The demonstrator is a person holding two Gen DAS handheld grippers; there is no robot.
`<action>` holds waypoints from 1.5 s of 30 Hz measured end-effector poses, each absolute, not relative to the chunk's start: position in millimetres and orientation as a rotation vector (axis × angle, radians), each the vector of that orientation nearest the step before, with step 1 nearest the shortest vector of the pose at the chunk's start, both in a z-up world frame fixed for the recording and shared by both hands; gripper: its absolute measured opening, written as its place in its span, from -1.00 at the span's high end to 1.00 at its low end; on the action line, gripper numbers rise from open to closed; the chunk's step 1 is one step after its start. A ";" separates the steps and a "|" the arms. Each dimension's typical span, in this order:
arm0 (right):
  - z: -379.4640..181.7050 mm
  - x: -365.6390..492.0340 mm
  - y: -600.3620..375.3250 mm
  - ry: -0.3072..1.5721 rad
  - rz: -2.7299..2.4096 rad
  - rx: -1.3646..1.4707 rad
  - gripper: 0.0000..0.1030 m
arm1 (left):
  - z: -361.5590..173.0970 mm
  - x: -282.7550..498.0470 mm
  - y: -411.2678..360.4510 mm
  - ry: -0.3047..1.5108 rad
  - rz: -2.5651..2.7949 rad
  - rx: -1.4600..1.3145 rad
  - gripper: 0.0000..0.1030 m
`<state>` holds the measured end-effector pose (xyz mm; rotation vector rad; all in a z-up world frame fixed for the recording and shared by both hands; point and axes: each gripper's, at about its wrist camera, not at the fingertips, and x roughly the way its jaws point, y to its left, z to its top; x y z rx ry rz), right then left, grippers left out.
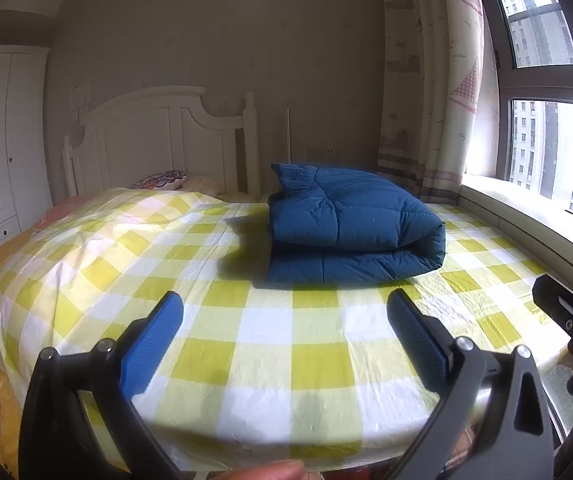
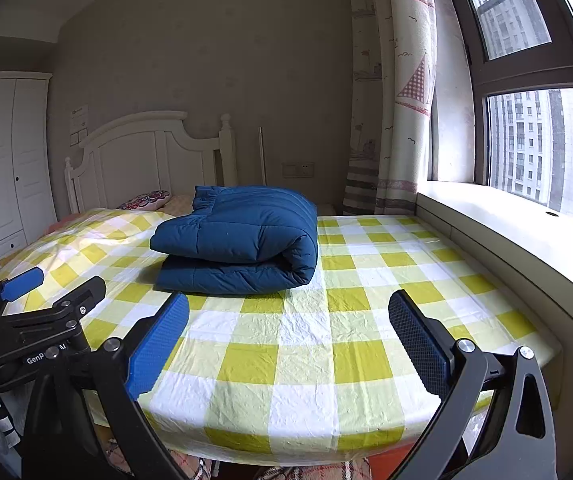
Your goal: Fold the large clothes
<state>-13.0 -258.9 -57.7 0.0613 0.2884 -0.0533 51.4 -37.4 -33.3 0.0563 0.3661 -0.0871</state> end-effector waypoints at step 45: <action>-60.5 -13.5 -255.2 0.293 -0.058 0.071 -0.90 | -36.4 48.3 -39.7 0.371 -0.091 0.063 -0.96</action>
